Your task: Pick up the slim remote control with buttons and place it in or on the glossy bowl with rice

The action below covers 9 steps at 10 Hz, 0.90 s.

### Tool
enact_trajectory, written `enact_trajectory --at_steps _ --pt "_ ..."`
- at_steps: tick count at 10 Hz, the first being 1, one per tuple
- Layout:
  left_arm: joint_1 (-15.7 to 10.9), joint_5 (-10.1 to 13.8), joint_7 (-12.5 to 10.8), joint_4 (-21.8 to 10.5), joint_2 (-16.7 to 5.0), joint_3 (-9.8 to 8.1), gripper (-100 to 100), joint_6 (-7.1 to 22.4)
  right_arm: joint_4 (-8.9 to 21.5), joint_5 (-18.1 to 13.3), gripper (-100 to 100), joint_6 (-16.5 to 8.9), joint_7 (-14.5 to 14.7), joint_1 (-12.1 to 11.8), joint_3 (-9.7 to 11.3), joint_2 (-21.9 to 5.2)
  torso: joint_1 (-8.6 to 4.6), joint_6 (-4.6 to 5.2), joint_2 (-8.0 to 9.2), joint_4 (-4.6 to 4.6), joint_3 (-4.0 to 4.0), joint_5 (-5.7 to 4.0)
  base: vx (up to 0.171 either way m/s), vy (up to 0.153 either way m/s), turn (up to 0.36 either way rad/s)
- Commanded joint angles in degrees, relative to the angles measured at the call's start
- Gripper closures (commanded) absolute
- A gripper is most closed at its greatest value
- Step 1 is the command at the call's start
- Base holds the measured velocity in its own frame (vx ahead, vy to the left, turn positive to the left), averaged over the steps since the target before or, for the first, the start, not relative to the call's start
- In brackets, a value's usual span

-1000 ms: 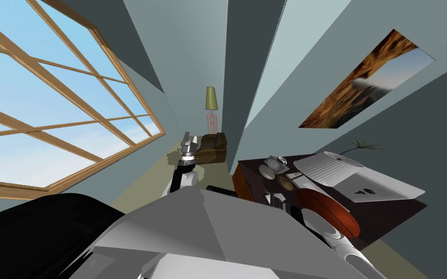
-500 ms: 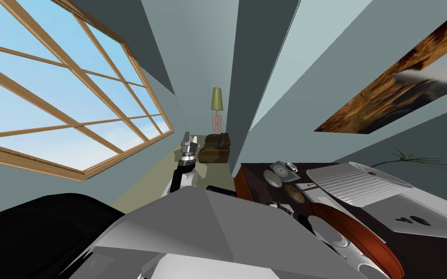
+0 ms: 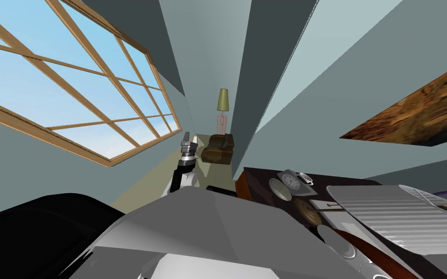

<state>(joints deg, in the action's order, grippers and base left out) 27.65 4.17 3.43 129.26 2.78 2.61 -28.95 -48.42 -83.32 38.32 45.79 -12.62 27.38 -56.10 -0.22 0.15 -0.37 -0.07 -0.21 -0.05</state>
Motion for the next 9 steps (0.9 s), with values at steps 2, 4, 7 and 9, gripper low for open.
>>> enact_trajectory --at_steps 2,4,7,9 --pt "0.0 0.0 0.0 0.0 0.0 0.0 0 0.0 1.2 -2.5 -100 -0.2 0.9 -0.1 2.0 -1.3 0.02 -0.01 0.01 0.01 0.01 0.01 0.052 -0.045 0.12" --pt "0.0 0.0 0.0 0.0 0.0 0.0 0 0.0 1.8 -2.6 -100 -0.1 1.5 -0.1 2.2 -1.1 0.07 -0.01 -0.01 0.0 0.0 0.01 0.041 -0.024 0.073" --pt "0.0 0.0 0.0 0.0 0.0 0.0 0 0.0 3.4 -3.1 -100 -2.7 1.5 -0.3 3.2 1.7 0.11 0.0 0.21 0.04 0.12 0.01 -0.003 -0.032 0.059" --pt "0.0 0.0 0.0 0.0 0.0 0.0 0 0.0 4.4 -2.9 -100 -2.5 2.3 0.3 3.1 2.2 0.0 0.02 0.22 0.05 0.13 -0.01 -0.001 -0.044 0.033"
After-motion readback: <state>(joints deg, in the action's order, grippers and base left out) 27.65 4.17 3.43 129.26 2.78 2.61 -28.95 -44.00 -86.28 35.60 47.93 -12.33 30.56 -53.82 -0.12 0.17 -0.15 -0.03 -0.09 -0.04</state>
